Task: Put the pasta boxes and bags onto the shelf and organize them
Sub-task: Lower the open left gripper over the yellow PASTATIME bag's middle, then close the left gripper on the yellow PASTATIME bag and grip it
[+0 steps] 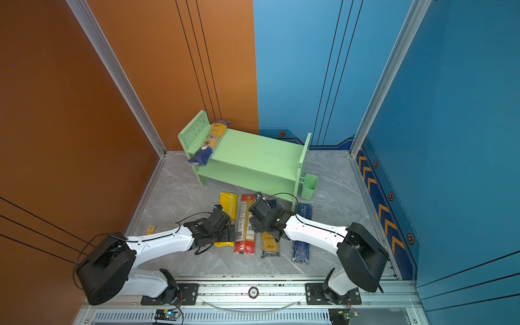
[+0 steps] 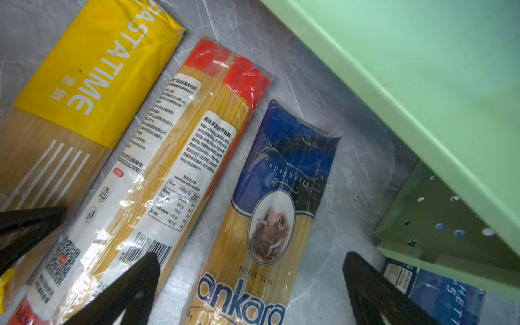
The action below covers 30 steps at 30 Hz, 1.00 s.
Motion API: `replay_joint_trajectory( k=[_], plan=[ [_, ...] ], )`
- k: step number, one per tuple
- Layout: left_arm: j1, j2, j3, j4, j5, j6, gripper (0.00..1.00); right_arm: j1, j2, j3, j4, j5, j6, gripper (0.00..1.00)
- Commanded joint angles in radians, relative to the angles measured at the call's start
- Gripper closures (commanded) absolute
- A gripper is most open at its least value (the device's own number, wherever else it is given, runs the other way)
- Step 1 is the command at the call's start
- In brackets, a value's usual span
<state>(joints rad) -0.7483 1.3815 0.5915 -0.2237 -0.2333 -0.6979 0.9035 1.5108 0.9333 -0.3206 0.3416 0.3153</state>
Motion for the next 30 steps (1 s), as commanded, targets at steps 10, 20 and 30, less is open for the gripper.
replay_joint_trajectory(
  k=[10,20,30],
  plan=[
    [-0.029,0.107,0.043,-0.063,-0.029,0.002,0.01,-0.002,-0.018,-0.017,0.008,-0.001,0.013,0.0],
    [-0.053,0.111,0.071,-0.151,-0.074,0.007,0.04,-0.002,-0.018,-0.019,0.014,-0.004,0.011,0.0],
    [-0.072,0.075,0.057,-0.199,-0.127,-0.012,0.11,-0.004,-0.018,-0.019,0.021,-0.009,0.012,0.0]
  ],
)
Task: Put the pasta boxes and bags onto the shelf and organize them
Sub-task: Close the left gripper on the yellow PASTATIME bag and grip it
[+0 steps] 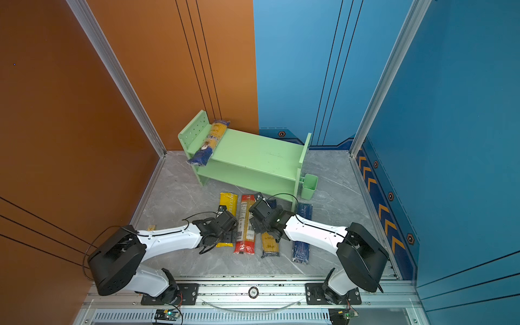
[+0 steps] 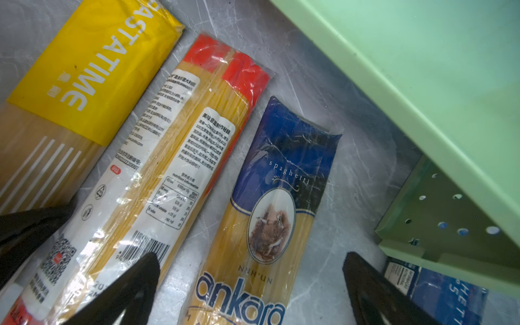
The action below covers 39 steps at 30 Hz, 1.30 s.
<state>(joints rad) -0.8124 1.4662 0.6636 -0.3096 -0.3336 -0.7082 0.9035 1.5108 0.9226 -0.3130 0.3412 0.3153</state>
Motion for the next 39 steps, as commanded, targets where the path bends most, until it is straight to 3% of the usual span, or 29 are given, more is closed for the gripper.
replay_joint_trajectory(
  k=[1,5,18,24,31,39],
  plan=[
    [-0.008,-0.017,-0.017,-0.112,-0.028,-0.001,0.12,-0.005,-0.018,-0.006,0.014,-0.011,0.012,0.0],
    [-0.007,-0.036,-0.02,-0.119,-0.035,0.001,0.12,-0.005,-0.014,-0.006,0.02,-0.017,0.012,0.0],
    [-0.008,-0.047,-0.025,-0.128,-0.032,-0.001,0.4,-0.005,-0.021,-0.016,0.024,-0.019,0.015,0.0],
    [-0.007,-0.056,-0.03,-0.128,-0.03,0.002,0.46,-0.01,-0.038,-0.03,0.025,-0.013,0.015,0.0],
    [-0.006,-0.05,-0.027,-0.12,-0.006,0.015,0.65,-0.012,-0.043,-0.035,0.026,-0.012,0.018,0.0],
    [-0.006,-0.063,-0.018,-0.123,0.028,0.032,0.7,-0.015,-0.063,-0.044,0.017,-0.007,0.019,0.0]
  ],
)
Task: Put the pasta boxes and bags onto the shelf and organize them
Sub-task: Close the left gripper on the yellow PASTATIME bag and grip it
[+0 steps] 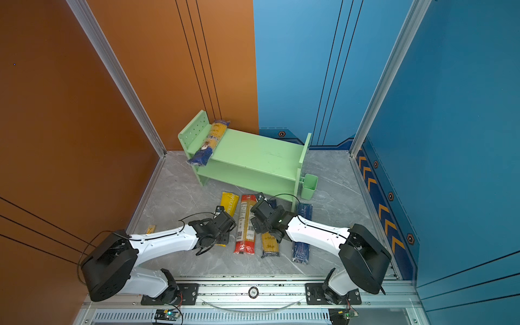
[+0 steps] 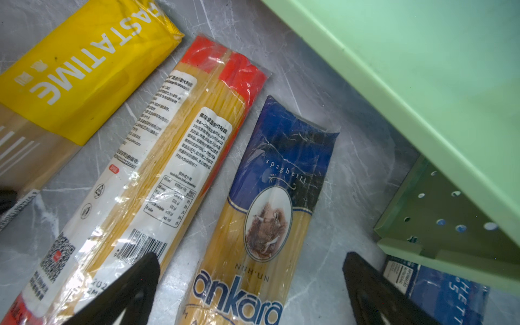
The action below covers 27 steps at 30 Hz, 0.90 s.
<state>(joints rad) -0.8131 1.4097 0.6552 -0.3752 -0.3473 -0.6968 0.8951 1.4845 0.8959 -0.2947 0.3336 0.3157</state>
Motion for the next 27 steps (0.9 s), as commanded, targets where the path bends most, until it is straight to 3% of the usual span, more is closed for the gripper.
replay_joint_trajectory(
  k=[1,11,27],
  plan=[
    [-0.006,-0.015,-0.005,-0.063,0.047,0.022,0.71,-0.008,-0.041,-0.018,-0.004,0.001,0.019,0.0],
    [-0.005,-0.13,0.077,-0.221,0.075,0.069,0.8,-0.016,-0.056,-0.018,-0.017,-0.004,0.021,0.0],
    [0.043,-0.321,0.06,-0.227,0.179,0.079,1.0,-0.023,-0.035,-0.008,-0.024,-0.018,0.017,0.0]
  ],
)
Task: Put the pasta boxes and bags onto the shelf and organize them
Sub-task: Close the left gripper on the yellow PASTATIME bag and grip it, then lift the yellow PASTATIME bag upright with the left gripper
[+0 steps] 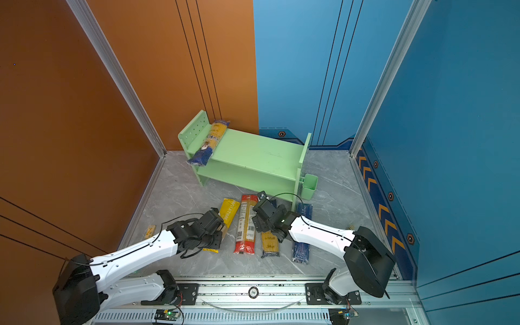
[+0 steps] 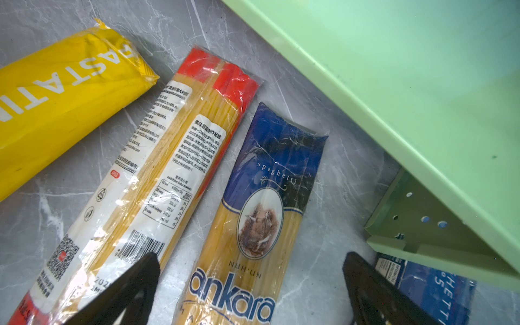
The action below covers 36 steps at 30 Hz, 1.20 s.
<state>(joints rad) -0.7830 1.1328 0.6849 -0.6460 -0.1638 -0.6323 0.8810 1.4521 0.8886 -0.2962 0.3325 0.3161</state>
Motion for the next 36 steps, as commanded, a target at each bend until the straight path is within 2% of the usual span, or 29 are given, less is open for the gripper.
replay_joint_trajectory(
  k=[1,11,18,36],
  plan=[
    [0.012,-0.052,0.029,0.043,0.0,0.01,1.0,-0.01,0.0,0.002,-0.023,-0.022,0.015,0.0],
    [0.012,-0.16,0.027,0.043,0.044,-0.006,1.0,-0.022,0.03,0.031,-0.033,-0.047,-0.008,0.0],
    [0.013,-0.242,0.049,0.039,0.12,0.016,1.0,-0.026,0.031,0.036,-0.041,-0.045,-0.009,0.0],
    [0.032,-0.281,0.086,0.037,0.218,0.015,1.0,-0.03,0.017,0.034,-0.064,-0.035,-0.012,0.0]
  ],
)
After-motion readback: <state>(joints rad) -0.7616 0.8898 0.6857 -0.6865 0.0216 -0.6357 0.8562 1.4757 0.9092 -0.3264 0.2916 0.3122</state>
